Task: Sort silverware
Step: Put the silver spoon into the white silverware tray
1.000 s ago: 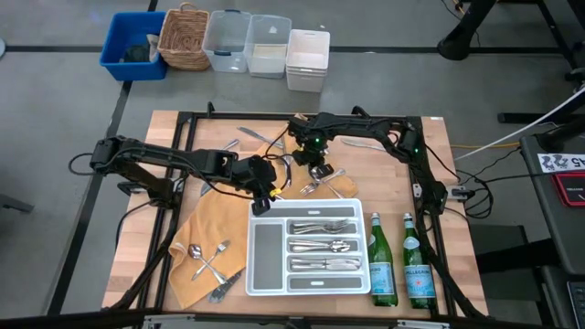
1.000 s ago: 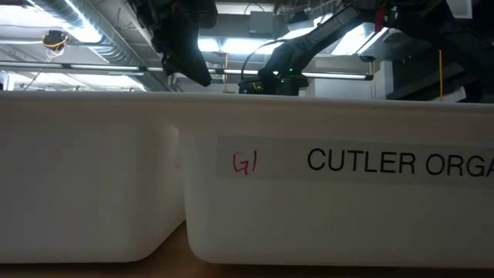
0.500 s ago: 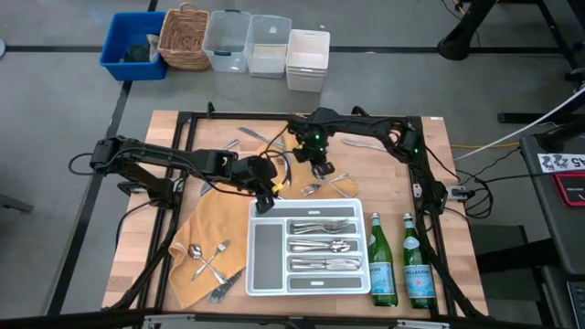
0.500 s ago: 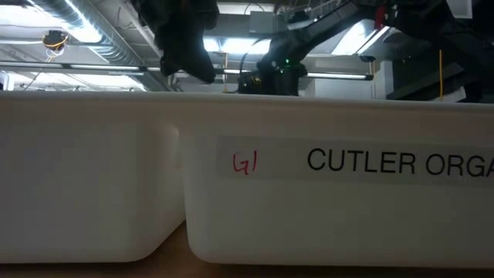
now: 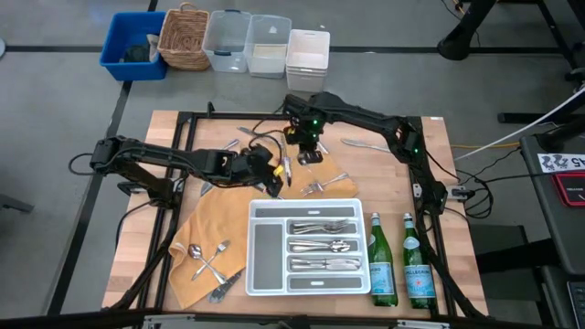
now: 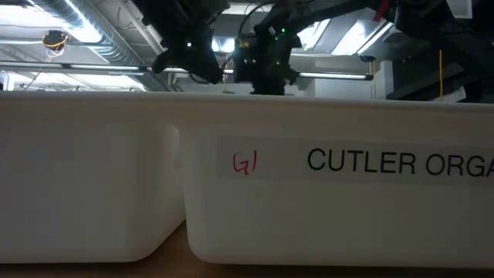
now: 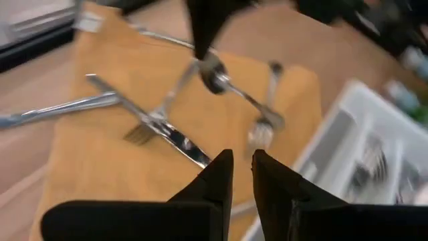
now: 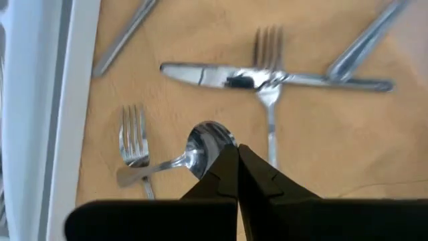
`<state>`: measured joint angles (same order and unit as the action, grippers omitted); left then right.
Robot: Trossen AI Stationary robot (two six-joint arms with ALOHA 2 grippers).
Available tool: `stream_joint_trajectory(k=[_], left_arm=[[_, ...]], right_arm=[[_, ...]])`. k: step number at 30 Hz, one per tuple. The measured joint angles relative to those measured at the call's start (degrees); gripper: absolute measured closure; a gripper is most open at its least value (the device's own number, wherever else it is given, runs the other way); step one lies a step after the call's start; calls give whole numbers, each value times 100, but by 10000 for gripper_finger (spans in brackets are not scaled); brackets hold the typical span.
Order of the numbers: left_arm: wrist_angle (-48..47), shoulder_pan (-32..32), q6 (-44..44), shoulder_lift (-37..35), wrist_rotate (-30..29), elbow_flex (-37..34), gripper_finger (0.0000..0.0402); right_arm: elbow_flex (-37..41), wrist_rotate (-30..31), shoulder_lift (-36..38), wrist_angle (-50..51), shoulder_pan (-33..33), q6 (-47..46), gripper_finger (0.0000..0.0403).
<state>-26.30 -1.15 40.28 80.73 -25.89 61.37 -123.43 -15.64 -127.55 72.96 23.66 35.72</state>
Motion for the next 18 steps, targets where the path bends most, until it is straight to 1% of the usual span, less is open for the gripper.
stream_joint_trajectory(k=[3, 5, 13, 18], left_arm=[[-4, 5, 585, 0, -388, -1, 357], [-5, 37, 884, 0, -518, -1, 357], [-4, 308, 1398, 0, -623, -1, 357], [64, 546, 1875, 36, -676, 0, 357]], right_arm=[[-199, 26, 0, 11, 0, -153, 402], [-272, 103, 0, 22, 0, -262, 402], [-324, 614, 0, 20, 0, -617, 403], [-324, 726, 0, 20, 0, -618, 403]])
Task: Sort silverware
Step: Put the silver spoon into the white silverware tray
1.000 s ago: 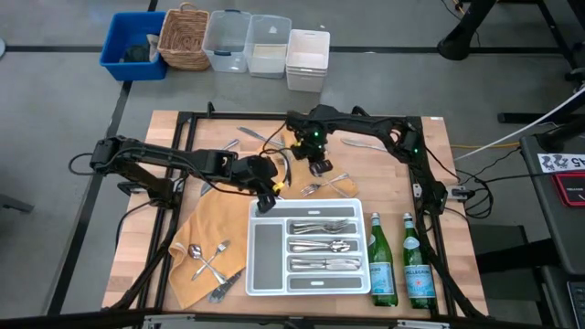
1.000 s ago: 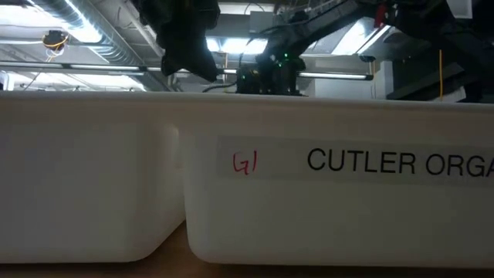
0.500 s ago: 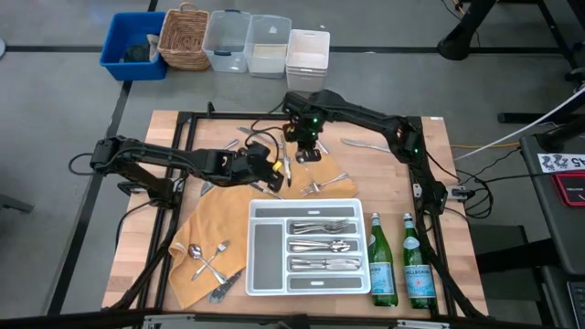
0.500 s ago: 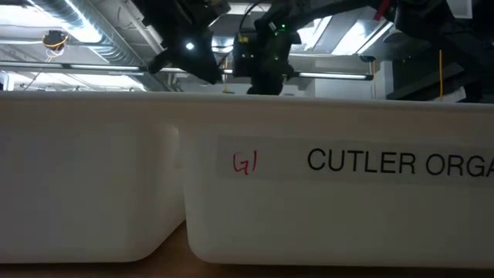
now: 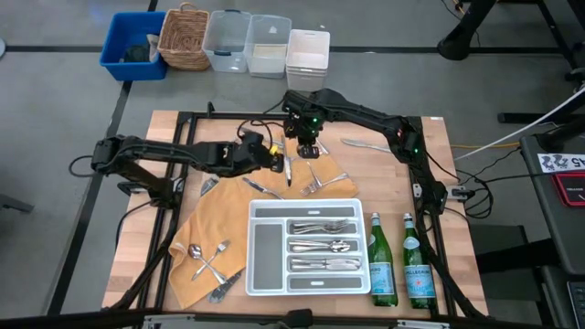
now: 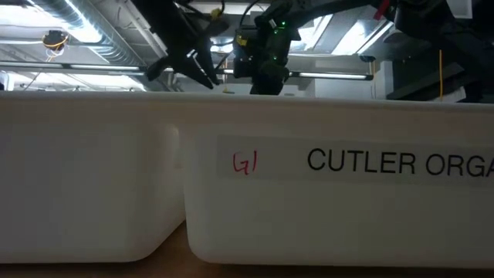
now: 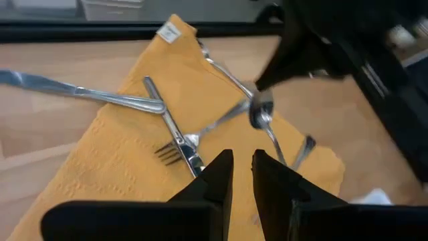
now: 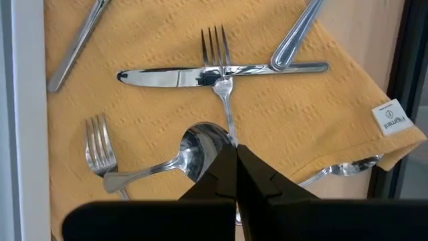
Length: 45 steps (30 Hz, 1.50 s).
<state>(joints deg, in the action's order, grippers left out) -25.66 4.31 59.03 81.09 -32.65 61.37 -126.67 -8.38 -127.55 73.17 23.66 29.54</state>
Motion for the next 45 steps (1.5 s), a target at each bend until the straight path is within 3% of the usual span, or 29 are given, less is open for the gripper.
stream_joint_trajectory(k=[12, 19, 22, 26, 31, 33, 36, 42, 45], left_arm=[[765, 124, -90, 543, 249, -1, 357], [320, -286, -518, 512, 118, -103, 371], [340, -611, -157, 516, -12, -505, 393], [1632, -997, 319, 517, -140, -1336, 396], [4576, -886, -649, 521, -159, -2431, 400], [5263, -710, -967, 519, -163, -2698, 399], [5588, -399, -966, 521, 34, -2839, 394], [6154, 200, -727, 829, 1295, -2770, 363], [6357, 335, -833, 1190, 1639, -2549, 333]], right_arm=[[-2, 0, 2, 2, 0, 7, 403], [-4, 2, 2, 2, 0, 13, 403], [-4, 1, 4, 2, 0, 26, 403], [-4, 0, 4, 2, 0, 36, 403], [-4, -7, 7, 3, 1, 39, 403], [-4, -9, 9, 4, 1, 39, 403], [-4, -11, 9, 4, 0, 37, 403], [-4, -15, 9, 4, 0, 37, 403], [-4, -17, 9, 4, 2, 37, 403]])
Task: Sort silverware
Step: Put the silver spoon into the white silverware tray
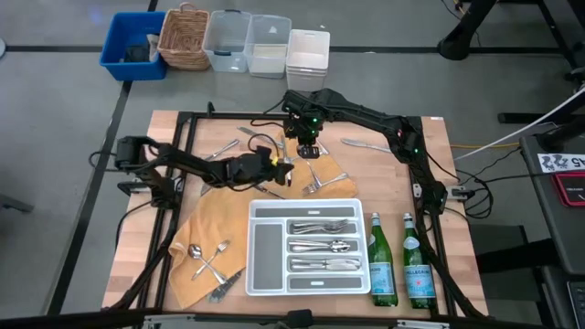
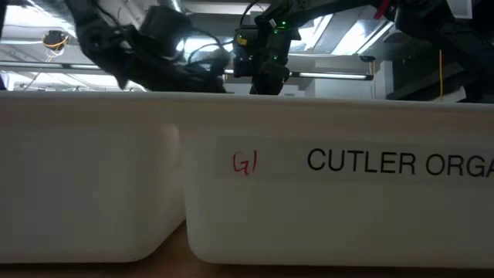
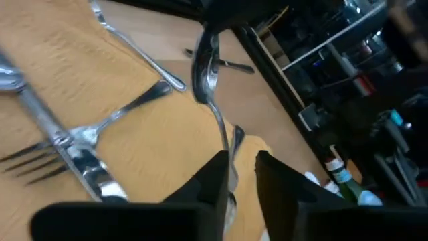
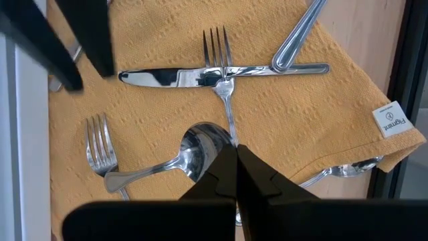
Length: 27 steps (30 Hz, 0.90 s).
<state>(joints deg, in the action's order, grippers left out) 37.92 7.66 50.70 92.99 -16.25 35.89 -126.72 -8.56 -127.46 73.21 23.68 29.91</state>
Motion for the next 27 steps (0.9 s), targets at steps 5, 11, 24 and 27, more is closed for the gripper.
stream_joint_trajectory(k=[5, 11, 24, 27], left_arm=[[199, 48, -169, 594, 25, 476, 288], [163, 101, -165, 1113, 85, 929, 259], [213, 448, 393, 1602, 74, 1273, 258], [195, 488, 180, 1604, 90, 1346, 258]], right_arm=[[0, 0, 0, 0, -2, -2, 403], [0, 0, 0, 0, -2, -2, 403], [0, -2, 0, -1, -2, -4, 403], [0, -2, 0, 14, -2, 24, 403]])
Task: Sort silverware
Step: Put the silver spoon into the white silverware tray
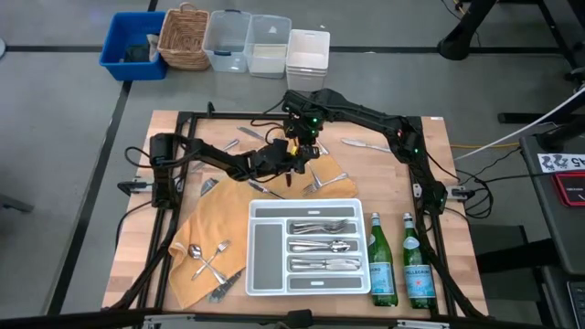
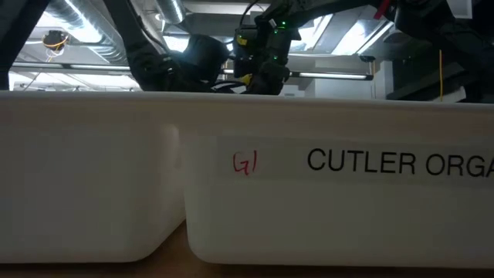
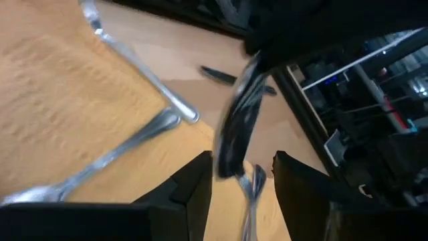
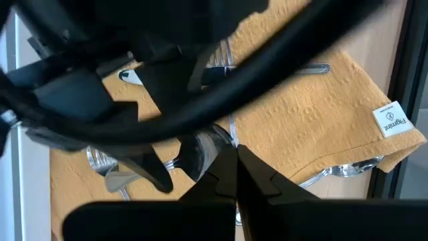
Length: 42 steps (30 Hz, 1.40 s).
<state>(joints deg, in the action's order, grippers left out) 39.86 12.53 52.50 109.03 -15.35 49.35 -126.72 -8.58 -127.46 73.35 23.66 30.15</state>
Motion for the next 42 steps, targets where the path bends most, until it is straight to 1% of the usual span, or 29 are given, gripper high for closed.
stream_joint_trajectory(k=[6, 8, 10, 13, 15, 17, 20, 23, 25, 30, 34, 37, 40, 42], left_arm=[[5, 28, -345, 112, 20, 121, 259], [-31, 28, -384, 137, 18, 135, 267], [-24, 28, -467, 153, 20, 137, 286], [-40, 17, -492, 157, 20, 133, 333], [-26, 15, -395, 157, 14, 133, 367], [1, 21, -222, 157, -12, 133, 387], [-41, 33, -186, 157, -30, 124, 385], [-7, 31, -338, 144, -8, 124, 388], [95, 33, -304, 134, -13, 124, 395], [556, 26, -240, 129, 17, 124, 397], [1148, 20, -140, 131, 366, 126, 398], [1496, 22, -62, 133, 755, 128, 399], [1914, 30, -51, 133, 1281, 133, 399], [2241, 17, -64, 133, 1821, 133, 399]], right_arm=[[0, -110, 0, 13, 0, 17, 403], [0, -149, 0, -5, 0, 17, 403], [0, -151, 0, 1, 0, 17, 403], [0, -149, 0, 27, 0, 21, 403], [0, -107, 16, 105, 0, 31, 403], [-2, -97, 33, 135, 17, 31, 401], [-7, 102, 37, 114, -2, 26, 395], [-3, 111, 114, 212, -2, 16, 391], [-2, 146, 216, 247, -2, -37, 390], [7, 181, 497, 389, -2, -303, 391], [-2, 203, 765, 631, -11, -712, 391], [-2, 178, 974, 778, -13, -1082, 391], [-2, 123, 1255, 928, -22, -1472, 391], [-2, 135, 1485, 982, -4, -1722, 391]])
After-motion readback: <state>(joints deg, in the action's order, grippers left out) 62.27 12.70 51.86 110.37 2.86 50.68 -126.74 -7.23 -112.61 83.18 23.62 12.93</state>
